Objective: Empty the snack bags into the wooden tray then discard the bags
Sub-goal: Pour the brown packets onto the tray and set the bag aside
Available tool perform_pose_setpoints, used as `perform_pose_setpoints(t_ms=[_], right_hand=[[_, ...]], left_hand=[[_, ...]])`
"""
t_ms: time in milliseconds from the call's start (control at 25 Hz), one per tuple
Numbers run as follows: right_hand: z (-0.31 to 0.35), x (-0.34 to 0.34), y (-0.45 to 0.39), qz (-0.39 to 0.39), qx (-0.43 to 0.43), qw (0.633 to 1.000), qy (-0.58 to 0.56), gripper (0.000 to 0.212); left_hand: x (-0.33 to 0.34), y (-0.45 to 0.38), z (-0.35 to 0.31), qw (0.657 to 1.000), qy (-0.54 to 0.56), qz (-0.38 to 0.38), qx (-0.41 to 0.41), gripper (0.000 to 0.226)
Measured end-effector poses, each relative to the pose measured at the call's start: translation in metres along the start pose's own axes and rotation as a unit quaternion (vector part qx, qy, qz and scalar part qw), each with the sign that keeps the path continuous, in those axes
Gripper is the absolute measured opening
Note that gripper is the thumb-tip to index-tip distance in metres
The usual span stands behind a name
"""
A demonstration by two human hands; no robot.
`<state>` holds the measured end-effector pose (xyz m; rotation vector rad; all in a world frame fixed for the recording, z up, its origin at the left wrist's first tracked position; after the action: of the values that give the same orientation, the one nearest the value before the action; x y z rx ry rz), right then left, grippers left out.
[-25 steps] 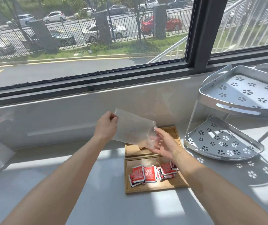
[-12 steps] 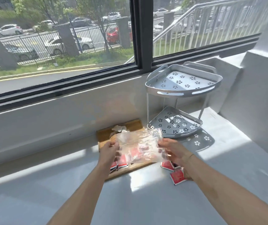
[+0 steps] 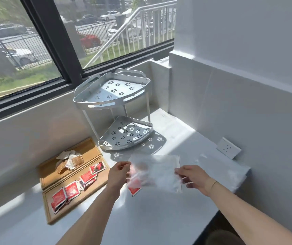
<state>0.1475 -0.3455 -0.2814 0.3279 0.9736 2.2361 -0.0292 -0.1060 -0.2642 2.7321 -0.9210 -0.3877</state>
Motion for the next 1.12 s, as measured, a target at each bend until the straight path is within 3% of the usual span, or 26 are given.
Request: perform_pose_setpoints(t_ms=[200,360,680,880,1000,1120], right_hand=[[-0.049,-0.076,0.015,-0.077,0.024,0.995,0.060,0.017],[-0.089,-0.107,0.017,-0.087,0.070,0.988,0.102,0.020],[-0.135,-0.142,0.018,-0.132,0.152,0.974,0.100,0.030],[-0.135,-0.148,0.019,-0.142,0.182,0.951,0.207,0.045],[-0.124,-0.148,0.020,-0.123,0.200,0.920,0.314,0.062],[-0.082,-0.153,0.019,-0.149,0.140,0.875,0.438,0.062]], left_hand=[[0.095,-0.010,-0.002,0.991,-0.107,0.067,0.045,0.009],[0.167,-0.020,0.001,0.963,-0.215,0.143,0.077,0.014],[0.243,-0.026,0.023,0.910,-0.339,0.216,0.101,0.019],[0.255,-0.030,0.033,0.881,-0.401,0.228,0.110,0.025],[0.255,-0.032,0.037,0.884,-0.392,0.231,0.106,0.027],[0.250,-0.034,0.034,0.890,-0.372,0.236,0.118,0.027]])
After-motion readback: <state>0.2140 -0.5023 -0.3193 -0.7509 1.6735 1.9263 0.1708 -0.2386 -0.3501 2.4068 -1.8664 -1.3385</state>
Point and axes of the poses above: each hand's wrist, its own y-axis away from the middle knuckle, its own x-axis out of the palm, z = x × y, the point moved 10 cm from there along -y, towards the middle knuckle, and after that the axes turned 9 degrees about x, right-handed, at the moved point
